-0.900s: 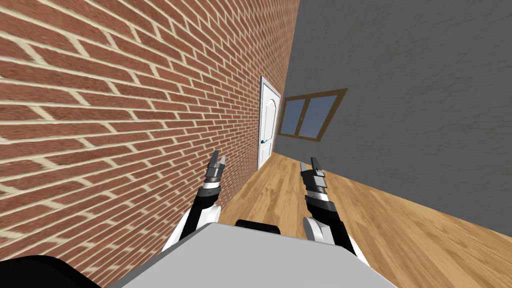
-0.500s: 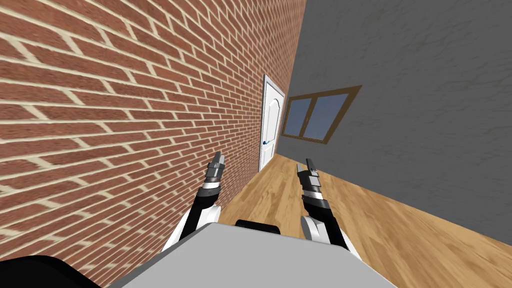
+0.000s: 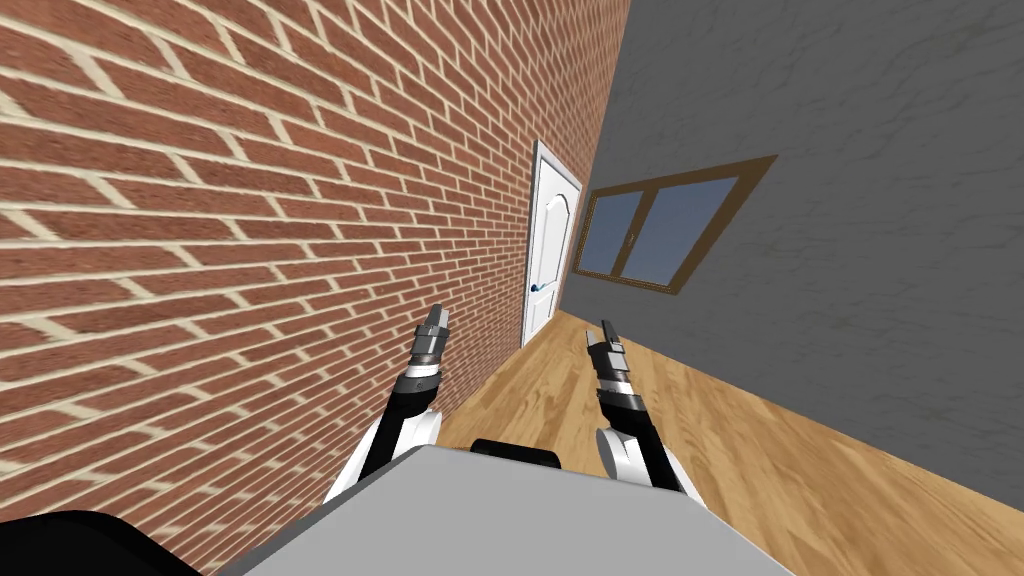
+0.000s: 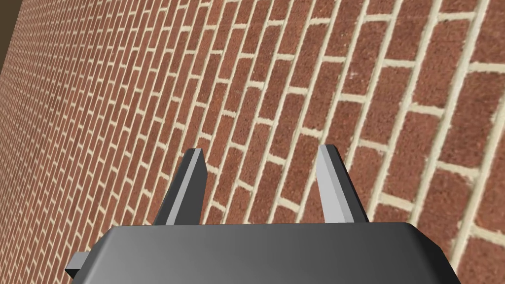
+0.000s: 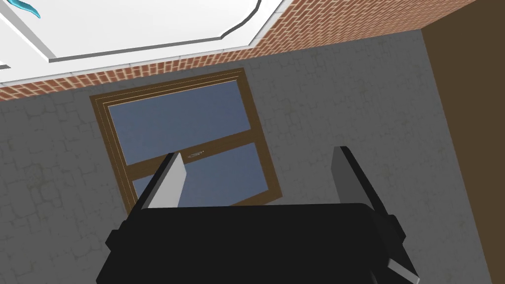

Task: Pull the door open

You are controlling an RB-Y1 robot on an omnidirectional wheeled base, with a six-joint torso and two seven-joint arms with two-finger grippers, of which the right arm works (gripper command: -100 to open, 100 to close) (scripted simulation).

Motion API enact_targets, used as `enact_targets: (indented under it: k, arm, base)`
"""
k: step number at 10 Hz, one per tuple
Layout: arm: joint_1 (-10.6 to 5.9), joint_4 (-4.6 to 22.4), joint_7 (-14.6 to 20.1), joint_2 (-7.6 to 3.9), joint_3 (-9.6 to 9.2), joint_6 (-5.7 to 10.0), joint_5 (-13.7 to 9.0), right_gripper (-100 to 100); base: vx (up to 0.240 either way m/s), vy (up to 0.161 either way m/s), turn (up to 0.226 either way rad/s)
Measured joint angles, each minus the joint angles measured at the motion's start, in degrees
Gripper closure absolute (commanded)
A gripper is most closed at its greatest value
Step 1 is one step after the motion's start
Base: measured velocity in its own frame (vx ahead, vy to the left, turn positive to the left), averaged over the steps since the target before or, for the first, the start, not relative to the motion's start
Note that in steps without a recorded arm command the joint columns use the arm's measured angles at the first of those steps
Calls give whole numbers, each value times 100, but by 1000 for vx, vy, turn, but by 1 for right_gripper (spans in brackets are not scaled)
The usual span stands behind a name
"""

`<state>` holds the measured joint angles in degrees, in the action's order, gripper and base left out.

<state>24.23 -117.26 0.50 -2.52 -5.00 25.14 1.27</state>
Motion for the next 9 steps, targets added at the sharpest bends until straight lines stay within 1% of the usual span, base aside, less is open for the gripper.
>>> enact_targets:
  k: [1,2,3,4,6,8,9]
  arm:
    - [-53,113,10,-35,-1,29,-27,-100]
    - [-146,278,6,-64,-17,54,-54,-100]
    - [-214,408,4,-93,-31,74,-79,-100]
    - [-269,520,17,-153,-42,78,-122,-100]
    - [-386,799,7,-193,-88,148,-166,-100]
    - [-529,1105,16,-267,-107,218,-232,-100]
    - [-633,1256,30,-317,-101,223,-275,-100]
  base:
    - [122,-81,156]
    - [123,-94,158]
    - [125,-144,206]
    - [113,-120,156]
    - [89,-83,112]
    - [93,-111,187]
    - [83,-77,149]
